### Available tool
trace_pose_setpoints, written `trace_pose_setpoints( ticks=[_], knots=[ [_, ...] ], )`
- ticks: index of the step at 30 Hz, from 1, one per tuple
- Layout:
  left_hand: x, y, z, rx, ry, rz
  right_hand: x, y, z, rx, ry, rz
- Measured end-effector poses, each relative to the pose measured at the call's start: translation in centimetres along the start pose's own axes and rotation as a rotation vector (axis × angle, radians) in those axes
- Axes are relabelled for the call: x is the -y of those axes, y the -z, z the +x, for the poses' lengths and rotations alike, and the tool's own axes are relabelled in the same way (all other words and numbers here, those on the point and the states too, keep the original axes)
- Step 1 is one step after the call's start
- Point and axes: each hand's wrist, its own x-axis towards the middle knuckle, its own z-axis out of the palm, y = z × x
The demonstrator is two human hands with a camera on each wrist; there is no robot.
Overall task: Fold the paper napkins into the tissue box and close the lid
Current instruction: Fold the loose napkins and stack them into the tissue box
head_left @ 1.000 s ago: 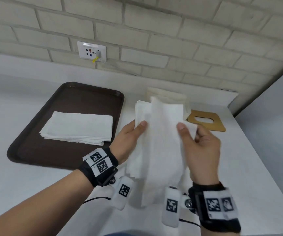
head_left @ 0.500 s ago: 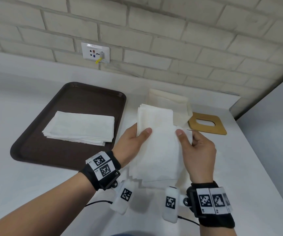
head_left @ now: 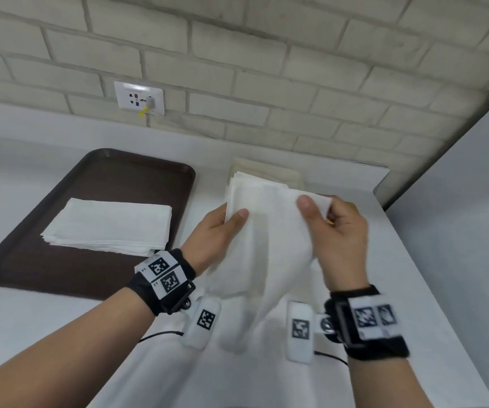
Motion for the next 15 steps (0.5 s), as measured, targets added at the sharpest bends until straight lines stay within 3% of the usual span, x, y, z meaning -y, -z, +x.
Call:
trace_pose_setpoints(
  ticks=[3,8,11,15],
  knots=[
    [-0.4,-1.5,-0.2,0.010,0.007,-0.054,-2.0,-1.9,1.4,0.068,0.026,-0.071],
    [-0.6,-3.2,-0.9,0.041,0.145,-0.282,-3.3,-2.2,1.6,0.032,0.107,-0.182],
    [-0.4,-3.9,-1.3,0.064,0.092,-0.194,-4.0,-2.1,1.7,0.024,0.091,-0.217],
    [0.2,-4.1,-1.3,0.021,0.010,-0.060,-4.2,-0.9,0.9,0.125,-0.119,-0.020]
  ],
)
